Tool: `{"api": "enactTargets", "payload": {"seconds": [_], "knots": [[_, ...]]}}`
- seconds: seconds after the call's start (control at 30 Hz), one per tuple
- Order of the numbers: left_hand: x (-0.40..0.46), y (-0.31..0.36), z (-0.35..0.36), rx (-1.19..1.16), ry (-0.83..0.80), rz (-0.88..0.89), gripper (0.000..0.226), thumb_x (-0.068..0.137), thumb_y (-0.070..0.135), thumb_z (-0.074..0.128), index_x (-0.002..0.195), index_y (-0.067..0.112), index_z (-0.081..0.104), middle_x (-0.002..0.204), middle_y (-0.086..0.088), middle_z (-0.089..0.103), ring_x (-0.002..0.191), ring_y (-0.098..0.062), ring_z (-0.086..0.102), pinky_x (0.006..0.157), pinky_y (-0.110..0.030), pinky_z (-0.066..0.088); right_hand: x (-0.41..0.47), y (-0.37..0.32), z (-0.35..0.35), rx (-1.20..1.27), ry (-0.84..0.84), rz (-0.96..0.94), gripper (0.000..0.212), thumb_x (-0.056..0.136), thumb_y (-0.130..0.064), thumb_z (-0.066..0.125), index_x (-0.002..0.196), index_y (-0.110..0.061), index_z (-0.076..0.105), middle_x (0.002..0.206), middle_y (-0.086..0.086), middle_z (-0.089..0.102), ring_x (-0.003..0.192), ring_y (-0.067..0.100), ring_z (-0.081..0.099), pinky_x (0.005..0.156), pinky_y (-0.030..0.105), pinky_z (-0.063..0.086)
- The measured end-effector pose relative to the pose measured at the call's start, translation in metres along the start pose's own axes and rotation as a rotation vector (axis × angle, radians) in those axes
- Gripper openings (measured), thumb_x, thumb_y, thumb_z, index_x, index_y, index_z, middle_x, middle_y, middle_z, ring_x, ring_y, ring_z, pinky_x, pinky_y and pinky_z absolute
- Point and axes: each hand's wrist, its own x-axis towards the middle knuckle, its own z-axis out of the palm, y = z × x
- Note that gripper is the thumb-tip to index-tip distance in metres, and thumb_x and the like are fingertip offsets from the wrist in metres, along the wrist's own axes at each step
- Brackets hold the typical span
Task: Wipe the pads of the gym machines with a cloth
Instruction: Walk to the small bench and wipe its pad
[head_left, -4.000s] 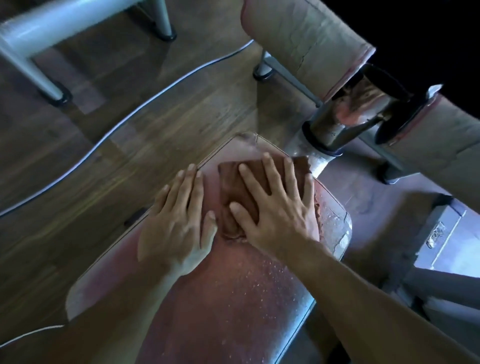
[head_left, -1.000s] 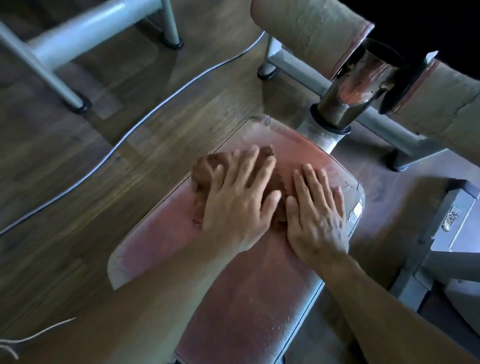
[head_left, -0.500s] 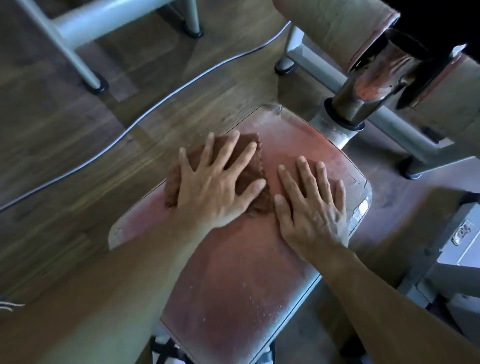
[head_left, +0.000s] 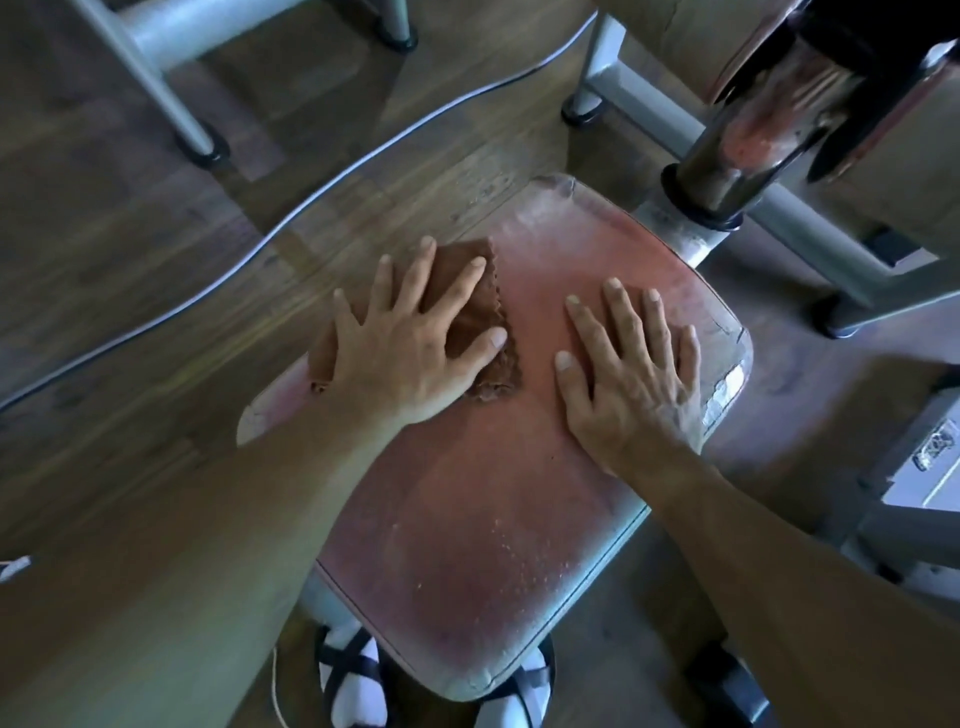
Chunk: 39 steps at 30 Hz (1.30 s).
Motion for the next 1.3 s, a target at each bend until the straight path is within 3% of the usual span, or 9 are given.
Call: {"api": "enactTargets", "payload": {"seconds": [0.33, 0.57, 0.63, 0.7, 0.8, 0.93, 1.07, 1.2, 1.3], "knots": [[-0.101, 0.054, 0.042, -0.022, 0.005, 0.076, 0.07, 0.089, 0.078, 0.017, 0.151, 0.053, -0.004, 0.163, 0.007, -0.025, 0.149, -0.031, -0.022, 0.111, -0.068, -0.01, 0.009, 0.004, -0.009, 0.136, -0.036, -0.01, 0.05, 0.097, -0.055, 0.031, 0.145, -0.047, 0.038, 0.164, -0.013, 0.021, 0.152, 0.02, 0.011, 0.121, 0.052, 0.01], [-0.091, 0.121, 0.044, -0.322, -0.045, 0.291, 0.062, 0.09, 0.053, 0.049, 0.147, 0.046, 0.029, 0.166, 0.01, 0.003, 0.153, -0.022, -0.009, 0.116, -0.059, -0.013, 0.009, 0.0, -0.04, 0.632, 0.099, 0.16, 0.042, 0.101, -0.045, 0.033, 0.13, -0.029, 0.059, 0.133, -0.006, 0.059, 0.124, 0.018, 0.047, 0.099, 0.032, 0.033], [-0.081, 0.11, 0.026, -0.711, -0.005, 0.231, 0.052, 0.096, 0.032, 0.053, 0.147, 0.033, 0.039, 0.16, 0.006, 0.031, 0.15, -0.016, 0.02, 0.123, -0.052, 0.01, -0.002, 0.0, -0.041, 0.634, 0.198, 0.207, 0.038, 0.103, -0.037, 0.036, 0.13, -0.024, 0.059, 0.131, -0.002, 0.059, 0.119, 0.018, 0.051, 0.09, 0.024, 0.032], [-0.076, 0.08, 0.008, -0.931, 0.225, 0.171, 0.042, 0.096, 0.018, 0.051, 0.138, 0.02, 0.051, 0.148, 0.002, 0.048, 0.137, -0.014, 0.044, 0.114, -0.044, 0.037, -0.02, -0.007, -0.036, 0.543, 0.267, 0.149, 0.037, 0.1, -0.034, 0.038, 0.128, -0.021, 0.058, 0.134, 0.0, 0.057, 0.118, 0.021, 0.053, 0.095, 0.031, 0.038], [-0.071, 0.024, -0.001, -0.711, 0.286, 0.125, 0.047, 0.098, 0.017, 0.047, 0.145, 0.013, 0.043, 0.158, -0.002, 0.032, 0.146, -0.016, 0.03, 0.118, -0.04, 0.03, -0.05, -0.025, -0.012, 0.283, 0.108, -0.033, 0.045, 0.101, -0.041, 0.035, 0.14, -0.025, 0.05, 0.151, 0.002, 0.044, 0.141, 0.028, 0.038, 0.116, 0.056, 0.028], [-0.064, -0.037, 0.015, -0.009, 0.073, 0.195, 0.065, 0.101, 0.053, 0.018, 0.157, 0.022, 0.017, 0.167, -0.001, 0.006, 0.153, -0.025, 0.004, 0.123, -0.044, 0.015, -0.065, -0.04, 0.009, 0.011, -0.043, -0.022, 0.051, 0.1, -0.056, 0.027, 0.151, -0.048, 0.027, 0.166, -0.008, 0.017, 0.153, 0.03, 0.012, 0.119, 0.063, 0.01], [-0.065, -0.041, 0.02, 0.053, 0.064, 0.218, 0.064, 0.101, 0.056, 0.011, 0.158, 0.028, 0.005, 0.167, 0.004, -0.005, 0.153, -0.02, -0.008, 0.122, -0.038, 0.002, -0.085, -0.049, 0.013, -0.026, -0.065, 0.073, 0.055, 0.1, -0.06, 0.022, 0.154, -0.049, 0.019, 0.167, -0.006, 0.011, 0.153, 0.034, 0.007, 0.115, 0.068, 0.007], [-0.066, -0.041, 0.018, 0.047, 0.064, 0.216, 0.064, 0.1, 0.054, 0.015, 0.158, 0.028, 0.004, 0.166, 0.005, -0.007, 0.153, -0.019, -0.01, 0.122, -0.038, 0.002, -0.102, -0.048, 0.015, -0.072, -0.113, -0.009, 0.057, 0.098, -0.063, 0.021, 0.153, -0.05, 0.015, 0.167, -0.008, 0.008, 0.153, 0.033, 0.005, 0.116, 0.068, 0.006], [-0.066, -0.042, 0.02, 0.054, 0.075, 0.226, 0.063, 0.101, 0.054, 0.015, 0.158, 0.028, 0.007, 0.167, 0.004, -0.003, 0.153, -0.02, -0.006, 0.122, -0.039, 0.004, -0.097, -0.054, 0.016, -0.032, -0.089, 0.114, 0.058, 0.098, -0.064, 0.02, 0.153, -0.05, 0.012, 0.168, -0.009, 0.005, 0.154, 0.032, 0.001, 0.116, 0.067, 0.004]]}}
